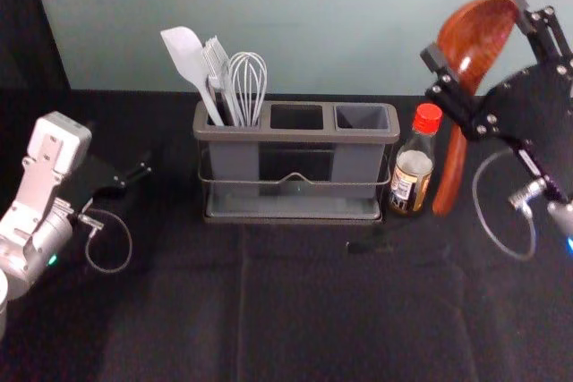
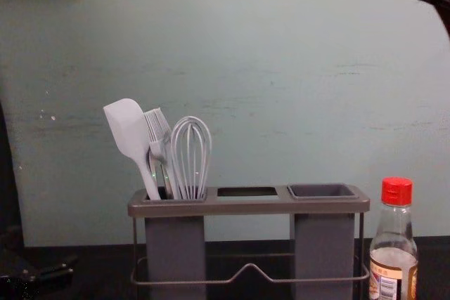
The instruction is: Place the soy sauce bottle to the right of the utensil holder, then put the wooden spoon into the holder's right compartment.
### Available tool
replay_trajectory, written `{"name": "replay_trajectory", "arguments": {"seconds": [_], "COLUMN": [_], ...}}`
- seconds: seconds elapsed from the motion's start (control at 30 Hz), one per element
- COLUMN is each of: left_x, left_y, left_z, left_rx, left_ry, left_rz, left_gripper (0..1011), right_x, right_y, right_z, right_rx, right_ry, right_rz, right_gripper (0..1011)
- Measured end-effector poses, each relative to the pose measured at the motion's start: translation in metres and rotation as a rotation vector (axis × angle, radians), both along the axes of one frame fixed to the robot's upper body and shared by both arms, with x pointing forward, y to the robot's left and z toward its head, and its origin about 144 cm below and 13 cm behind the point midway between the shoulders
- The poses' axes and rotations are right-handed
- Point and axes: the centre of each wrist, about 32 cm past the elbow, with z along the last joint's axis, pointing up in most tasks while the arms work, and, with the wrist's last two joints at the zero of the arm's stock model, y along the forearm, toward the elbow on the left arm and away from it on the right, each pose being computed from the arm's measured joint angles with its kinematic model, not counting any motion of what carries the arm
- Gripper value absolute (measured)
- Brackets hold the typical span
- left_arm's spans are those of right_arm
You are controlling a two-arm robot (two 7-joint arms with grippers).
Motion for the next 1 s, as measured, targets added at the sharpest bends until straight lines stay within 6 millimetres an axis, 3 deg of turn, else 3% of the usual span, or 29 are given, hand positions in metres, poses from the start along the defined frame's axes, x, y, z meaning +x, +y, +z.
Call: {"name": "replay_trajectory", "arguments": {"seconds": [0.33,1.0], "left_x": [0.0,0.0], "left_y": [0.0,0.0], "left_z": [0.0,0.0], "left_rx": [0.0,0.0], "left_ry": [0.0,0.0], "left_rz": [0.0,0.0], "left_gripper": [1005,1005], "right_x": [0.046,0.109], "right_y": [0.0,0.017], "right_z": [0.004,0.001], "right_rx": [-0.011,-0.016], "right_ry": [-0.007,-0.015], "right_rz": [0.079,0.08], "right_gripper": [843,842]}}
